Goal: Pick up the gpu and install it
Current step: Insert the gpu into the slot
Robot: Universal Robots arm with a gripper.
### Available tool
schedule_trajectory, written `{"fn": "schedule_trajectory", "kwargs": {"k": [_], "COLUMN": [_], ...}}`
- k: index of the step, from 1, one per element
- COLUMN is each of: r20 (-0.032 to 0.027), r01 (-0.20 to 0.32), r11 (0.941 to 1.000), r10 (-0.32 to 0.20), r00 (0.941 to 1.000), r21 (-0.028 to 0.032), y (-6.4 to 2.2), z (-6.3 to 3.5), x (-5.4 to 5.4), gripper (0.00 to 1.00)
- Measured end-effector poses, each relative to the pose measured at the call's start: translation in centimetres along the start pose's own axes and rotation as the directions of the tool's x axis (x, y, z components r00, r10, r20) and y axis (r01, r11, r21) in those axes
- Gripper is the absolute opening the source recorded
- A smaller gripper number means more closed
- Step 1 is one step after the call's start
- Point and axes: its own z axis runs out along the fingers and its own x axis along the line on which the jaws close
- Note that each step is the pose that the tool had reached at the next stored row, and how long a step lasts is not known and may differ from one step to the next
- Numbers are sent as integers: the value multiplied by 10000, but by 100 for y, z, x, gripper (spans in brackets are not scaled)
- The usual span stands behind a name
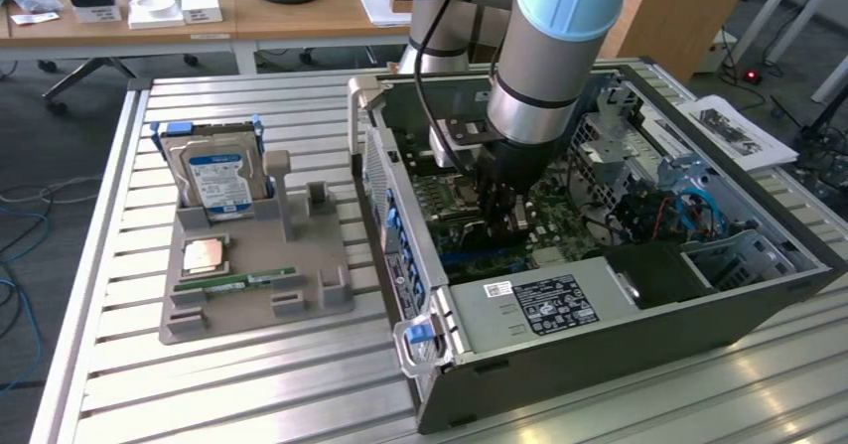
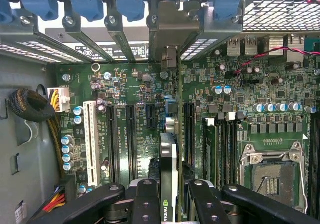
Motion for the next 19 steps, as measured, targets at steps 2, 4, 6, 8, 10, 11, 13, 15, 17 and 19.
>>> {"fn": "schedule_trajectory", "kwargs": {"k": [2, 4, 6, 8, 10, 11, 13, 15, 17, 19], "r20": [-1, -1, -1, 0, -1, 0, -1, 15, 1, 2], "r01": [0, 0, 0, 0, 0, 0, 0, -3, -3, -1], "r11": [10000, 10000, 10000, 10000, 10000, 10000, 10000, 10000, 10000, 10000], "r10": [0, 0, 0, 0, 0, 0, 0, 3, 3, 1], "r00": [10000, 10000, 10000, 10000, 10000, 10000, 10000, 10000, 10000, 10000], "r21": [0, 0, 0, 0, 0, 0, 0, 5, 1, 1], "y": [0, 0, 0, 0, 0, 0, 0, 1, 1, 0], "z": [0, 0, 0, 0, 0, 0, 0, 7, 1, 1], "x": [0, 0, 0, 0, 0, 0, 0, -1, 0, 0], "gripper": [27, 27, 27, 27, 27, 27, 27, 28, 34, 34]}}
